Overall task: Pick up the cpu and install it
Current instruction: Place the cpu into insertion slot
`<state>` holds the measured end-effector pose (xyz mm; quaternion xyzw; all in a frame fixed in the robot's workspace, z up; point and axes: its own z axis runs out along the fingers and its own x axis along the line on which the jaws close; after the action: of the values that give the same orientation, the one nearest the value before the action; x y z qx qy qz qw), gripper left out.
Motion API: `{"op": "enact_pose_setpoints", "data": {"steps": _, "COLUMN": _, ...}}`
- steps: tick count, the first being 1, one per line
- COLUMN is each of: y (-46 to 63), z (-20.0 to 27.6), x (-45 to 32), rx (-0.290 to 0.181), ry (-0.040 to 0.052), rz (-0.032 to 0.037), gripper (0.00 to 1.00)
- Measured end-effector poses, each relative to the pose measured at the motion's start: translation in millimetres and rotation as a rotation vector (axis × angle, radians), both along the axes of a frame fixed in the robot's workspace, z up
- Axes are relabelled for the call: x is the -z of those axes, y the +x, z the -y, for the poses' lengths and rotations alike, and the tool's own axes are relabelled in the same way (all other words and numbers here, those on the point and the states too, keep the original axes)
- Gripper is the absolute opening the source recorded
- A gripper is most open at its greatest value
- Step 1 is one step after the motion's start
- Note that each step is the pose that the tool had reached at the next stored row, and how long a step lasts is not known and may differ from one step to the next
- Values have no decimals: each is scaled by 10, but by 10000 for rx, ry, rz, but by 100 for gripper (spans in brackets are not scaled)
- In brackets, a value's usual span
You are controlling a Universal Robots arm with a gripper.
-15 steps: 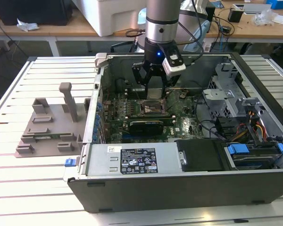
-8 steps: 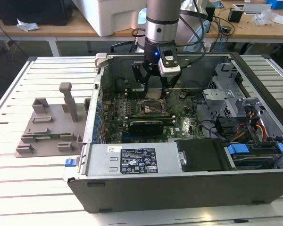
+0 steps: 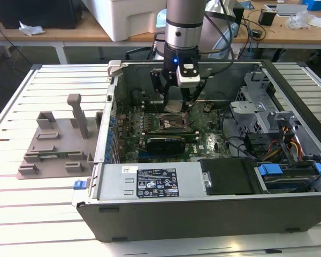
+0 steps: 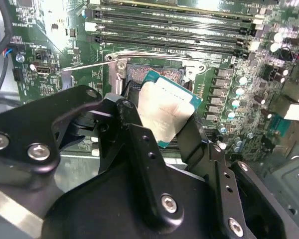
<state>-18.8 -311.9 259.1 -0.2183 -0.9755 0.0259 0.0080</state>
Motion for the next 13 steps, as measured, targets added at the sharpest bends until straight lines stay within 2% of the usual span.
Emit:
{"op": "enact_pose_setpoints", "data": {"steps": 4, "y": 1, "z": 0, "x": 0, "rx": 402, "ry": -8, "rz": 0, "gripper": 54}}
{"op": "enact_pose_setpoints", "data": {"steps": 7, "y": 2, "z": 0, "x": 0, "rx": 980, "ry": -22, "rz": 0, "gripper": 54}}
{"op": "enact_pose_setpoints", "data": {"steps": 13, "y": 5, "z": 0, "x": 0, "rx": 1756, "ry": -44, "rz": 1, "gripper": 54}}
